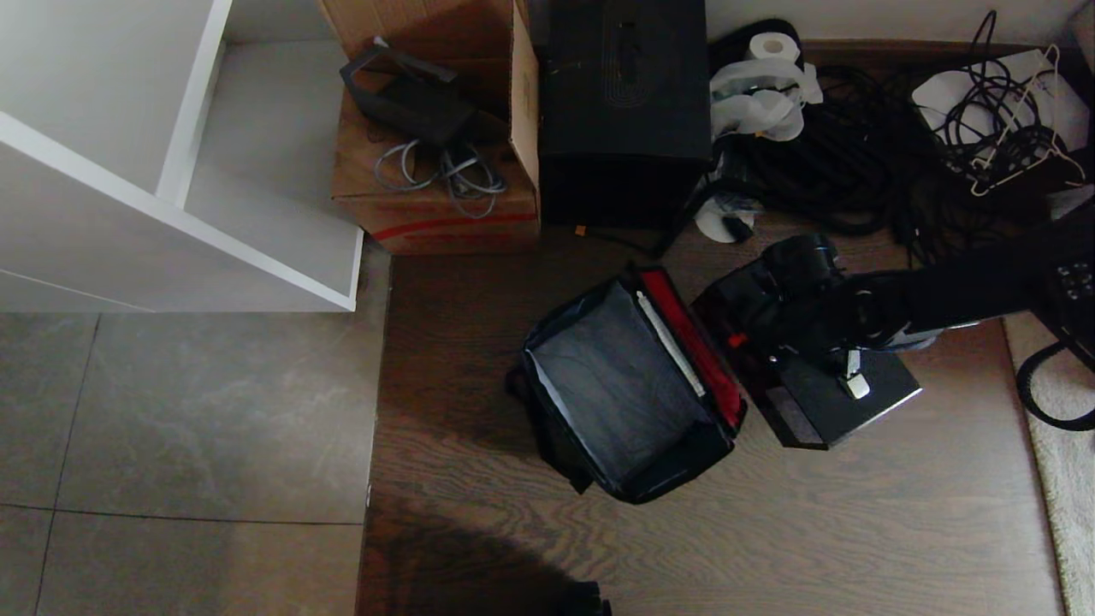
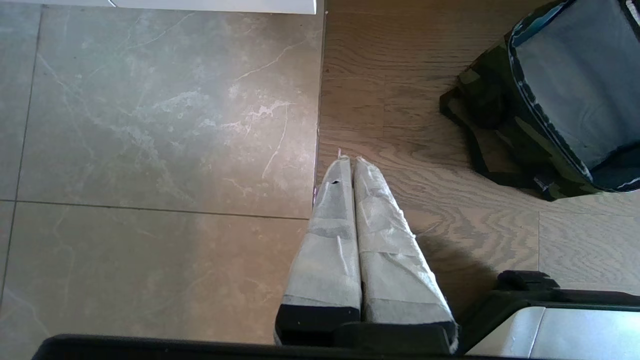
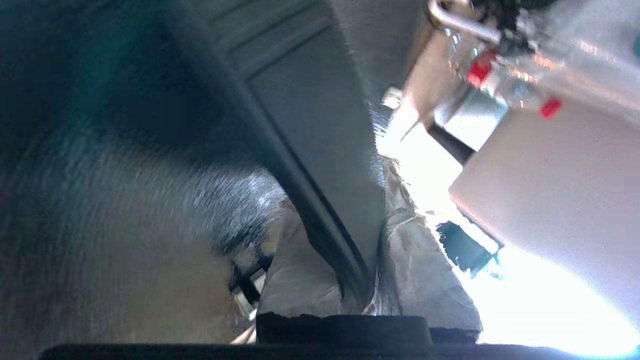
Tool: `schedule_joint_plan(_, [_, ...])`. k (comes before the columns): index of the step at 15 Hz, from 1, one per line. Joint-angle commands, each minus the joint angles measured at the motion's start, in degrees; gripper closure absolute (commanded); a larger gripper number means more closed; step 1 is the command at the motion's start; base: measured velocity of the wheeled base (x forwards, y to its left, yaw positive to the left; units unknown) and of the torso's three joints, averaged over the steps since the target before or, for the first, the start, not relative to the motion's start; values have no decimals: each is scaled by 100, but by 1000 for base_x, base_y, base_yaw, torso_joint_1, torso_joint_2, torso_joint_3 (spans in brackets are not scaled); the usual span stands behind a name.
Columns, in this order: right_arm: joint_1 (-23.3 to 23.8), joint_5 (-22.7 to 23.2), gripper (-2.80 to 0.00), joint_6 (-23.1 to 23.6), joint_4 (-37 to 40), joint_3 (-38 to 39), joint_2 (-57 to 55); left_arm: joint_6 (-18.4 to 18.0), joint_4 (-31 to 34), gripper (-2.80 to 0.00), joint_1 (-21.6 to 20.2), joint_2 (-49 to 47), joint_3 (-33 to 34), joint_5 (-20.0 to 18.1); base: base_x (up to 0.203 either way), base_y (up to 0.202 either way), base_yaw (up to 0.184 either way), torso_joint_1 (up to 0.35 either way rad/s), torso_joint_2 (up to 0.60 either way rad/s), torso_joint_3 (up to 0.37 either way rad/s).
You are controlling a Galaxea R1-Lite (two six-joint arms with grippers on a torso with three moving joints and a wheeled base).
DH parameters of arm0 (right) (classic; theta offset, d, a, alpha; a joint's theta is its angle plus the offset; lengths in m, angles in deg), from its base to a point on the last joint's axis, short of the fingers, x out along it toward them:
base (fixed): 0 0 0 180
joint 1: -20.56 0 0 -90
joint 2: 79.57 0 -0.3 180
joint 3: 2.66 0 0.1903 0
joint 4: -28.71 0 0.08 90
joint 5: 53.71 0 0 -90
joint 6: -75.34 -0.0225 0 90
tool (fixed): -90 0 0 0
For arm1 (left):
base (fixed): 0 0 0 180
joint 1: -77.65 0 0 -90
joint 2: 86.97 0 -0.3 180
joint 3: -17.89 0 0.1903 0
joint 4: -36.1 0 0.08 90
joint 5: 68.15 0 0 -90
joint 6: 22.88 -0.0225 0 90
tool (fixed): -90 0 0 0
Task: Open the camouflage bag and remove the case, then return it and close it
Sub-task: Release the handle
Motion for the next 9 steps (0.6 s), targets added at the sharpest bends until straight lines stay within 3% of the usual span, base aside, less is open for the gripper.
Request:
schedule_joint_plan(1, [161,0,0,10,-1,-123,-202,-1,1,0,0,-9,0,0,0,0,0,0,0,0])
schedule_joint_plan(9, [808,60,0,-8,-70,-541,-856,-1,1,0,0,-9,0,0,0,0,0,0,0,0])
